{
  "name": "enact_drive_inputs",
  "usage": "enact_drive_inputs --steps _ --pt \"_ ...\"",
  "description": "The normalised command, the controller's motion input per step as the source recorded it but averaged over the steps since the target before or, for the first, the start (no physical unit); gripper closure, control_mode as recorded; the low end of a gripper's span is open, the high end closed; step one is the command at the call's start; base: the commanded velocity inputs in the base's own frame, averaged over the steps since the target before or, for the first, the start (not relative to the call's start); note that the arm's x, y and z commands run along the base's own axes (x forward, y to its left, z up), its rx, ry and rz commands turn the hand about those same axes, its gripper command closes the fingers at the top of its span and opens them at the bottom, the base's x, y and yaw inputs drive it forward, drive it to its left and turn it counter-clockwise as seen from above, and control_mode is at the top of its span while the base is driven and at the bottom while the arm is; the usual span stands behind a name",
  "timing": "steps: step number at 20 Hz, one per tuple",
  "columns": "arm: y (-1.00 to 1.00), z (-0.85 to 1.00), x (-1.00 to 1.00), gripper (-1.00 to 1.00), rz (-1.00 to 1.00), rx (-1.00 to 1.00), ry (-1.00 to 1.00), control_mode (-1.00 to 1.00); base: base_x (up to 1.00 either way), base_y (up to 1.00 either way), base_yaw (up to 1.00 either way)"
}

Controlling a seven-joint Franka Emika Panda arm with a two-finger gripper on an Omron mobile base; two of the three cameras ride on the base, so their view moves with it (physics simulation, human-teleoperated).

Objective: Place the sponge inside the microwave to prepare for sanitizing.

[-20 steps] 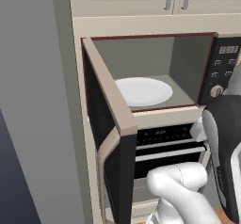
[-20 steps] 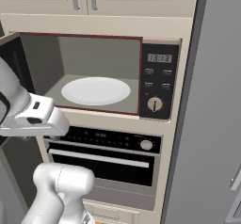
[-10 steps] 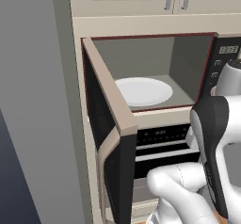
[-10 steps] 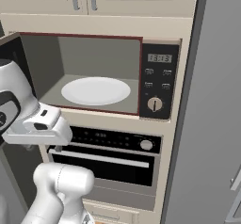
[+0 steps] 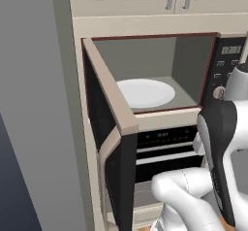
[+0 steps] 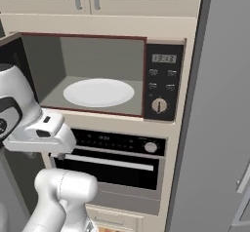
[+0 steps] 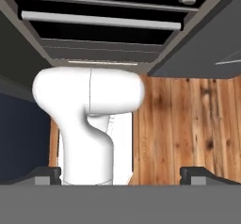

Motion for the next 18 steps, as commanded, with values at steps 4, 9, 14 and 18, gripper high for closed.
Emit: enact_drive_inputs --steps 4,9,14,18 --pt "0.00 0.00 0.00 -1.00 0.00 0.00 0.00 1.00 -0.55 -0.46 -0.13" --pt "0.00 0.00 0.00 -1.00 0.00 0.00 0.00 1.00 -0.48 -0.59 -0.12" --pt "0.00 0.00 0.00 -1.00 0.00 0.00 0.00 1.00 -0.23 -0.43 -0.09" --pt "0.00 0.00 0.00 -1.00 0.00 0.00 0.00 1.00 0.06 -0.88 -0.54"
